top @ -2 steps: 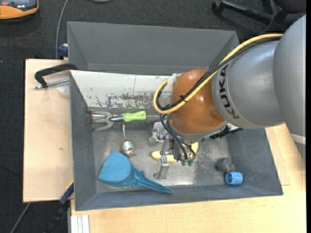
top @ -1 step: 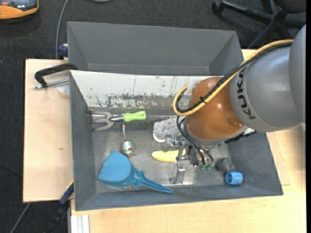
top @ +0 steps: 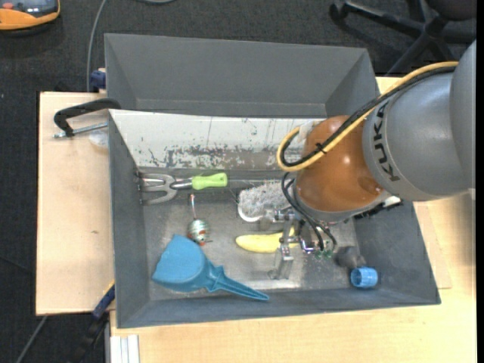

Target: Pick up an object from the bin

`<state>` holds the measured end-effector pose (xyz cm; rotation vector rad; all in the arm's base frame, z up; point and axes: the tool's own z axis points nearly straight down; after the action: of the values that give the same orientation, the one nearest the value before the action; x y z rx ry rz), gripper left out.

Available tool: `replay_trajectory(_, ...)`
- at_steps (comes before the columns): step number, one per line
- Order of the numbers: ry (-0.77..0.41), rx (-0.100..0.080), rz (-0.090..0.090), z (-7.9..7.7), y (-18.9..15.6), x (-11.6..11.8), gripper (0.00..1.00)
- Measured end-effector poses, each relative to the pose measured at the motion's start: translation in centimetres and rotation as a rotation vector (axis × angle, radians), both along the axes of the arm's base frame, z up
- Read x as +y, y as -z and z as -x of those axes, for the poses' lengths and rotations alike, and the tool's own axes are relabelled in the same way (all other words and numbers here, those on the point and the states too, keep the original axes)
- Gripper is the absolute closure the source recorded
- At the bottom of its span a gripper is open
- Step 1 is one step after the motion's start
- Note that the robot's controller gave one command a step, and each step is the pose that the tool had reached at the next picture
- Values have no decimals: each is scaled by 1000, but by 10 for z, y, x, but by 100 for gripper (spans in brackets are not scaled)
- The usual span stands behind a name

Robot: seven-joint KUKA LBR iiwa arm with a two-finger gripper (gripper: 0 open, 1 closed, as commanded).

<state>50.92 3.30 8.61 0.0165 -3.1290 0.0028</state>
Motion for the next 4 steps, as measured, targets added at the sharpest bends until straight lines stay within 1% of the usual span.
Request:
replay_trajectory(1, -66, 0, -1, 16, -8, 6, 0)
replay_trajectory(2, -102, 2, -1, 18, 1, -31, 0)
replay_trajectory(4, -104, 0, -3, 18, 1, -28, 0)
